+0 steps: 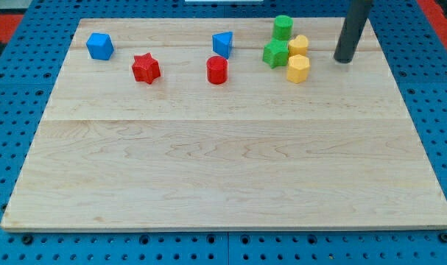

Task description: Push the yellow heart towards the right of the board

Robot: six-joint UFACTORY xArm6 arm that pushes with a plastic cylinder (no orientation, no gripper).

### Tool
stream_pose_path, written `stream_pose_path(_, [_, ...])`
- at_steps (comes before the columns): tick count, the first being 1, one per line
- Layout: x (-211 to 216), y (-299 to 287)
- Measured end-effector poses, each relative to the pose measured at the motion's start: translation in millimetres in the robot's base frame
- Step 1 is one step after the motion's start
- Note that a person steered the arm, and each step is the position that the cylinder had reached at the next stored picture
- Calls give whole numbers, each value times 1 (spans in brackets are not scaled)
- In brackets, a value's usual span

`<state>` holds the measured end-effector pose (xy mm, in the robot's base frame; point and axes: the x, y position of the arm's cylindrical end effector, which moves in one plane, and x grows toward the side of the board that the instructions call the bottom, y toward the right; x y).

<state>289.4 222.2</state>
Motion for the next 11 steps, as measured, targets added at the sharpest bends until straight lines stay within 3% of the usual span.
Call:
stream_pose_path(2, [-53,-10])
stream_pose_path(8, [-36,-111])
stream_pose_path(9, [-11,-87])
stream_pose_path(11, [-1,-36])
